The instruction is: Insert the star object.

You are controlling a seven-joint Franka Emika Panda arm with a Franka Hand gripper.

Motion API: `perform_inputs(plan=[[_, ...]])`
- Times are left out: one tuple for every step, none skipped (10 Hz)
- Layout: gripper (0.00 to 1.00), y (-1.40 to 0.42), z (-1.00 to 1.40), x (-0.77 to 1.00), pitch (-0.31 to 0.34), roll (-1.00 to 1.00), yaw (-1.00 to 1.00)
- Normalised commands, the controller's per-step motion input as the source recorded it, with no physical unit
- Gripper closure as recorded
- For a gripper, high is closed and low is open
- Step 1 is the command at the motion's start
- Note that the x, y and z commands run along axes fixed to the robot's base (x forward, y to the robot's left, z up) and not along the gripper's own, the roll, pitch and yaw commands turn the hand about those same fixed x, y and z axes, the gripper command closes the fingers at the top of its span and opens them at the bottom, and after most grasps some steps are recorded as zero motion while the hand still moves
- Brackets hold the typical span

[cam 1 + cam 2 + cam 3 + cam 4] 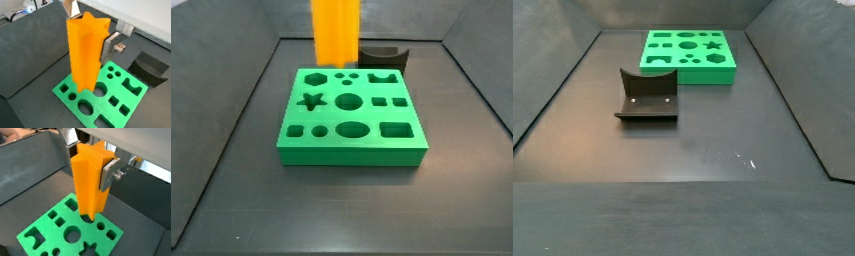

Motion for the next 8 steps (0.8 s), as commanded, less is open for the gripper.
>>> perform_inputs(plan=[[1.00,0.02,-0.02,0.00,0.000,0.01,0.00],[1.00,0.04,-0.46,-0.03,0.000,0.23,0.03],[1.00,0.00,-0.60,-0.05,0.000,0.32,0.02],[1.00,0.07,-0.69,-0.22,-0.044,0.34,0.02],[1.00,0.11,-0.69,-0.25,-0.024,0.34,0.00],[1.00,0.19,-0.70,-0.25,0.000,0.27,0.00],[1.00,0.21,-0.67,-0.12,0.000,0.22,0.00],[1.00,0.20,-0.63,-0.24,0.000,0.17,0.00]])
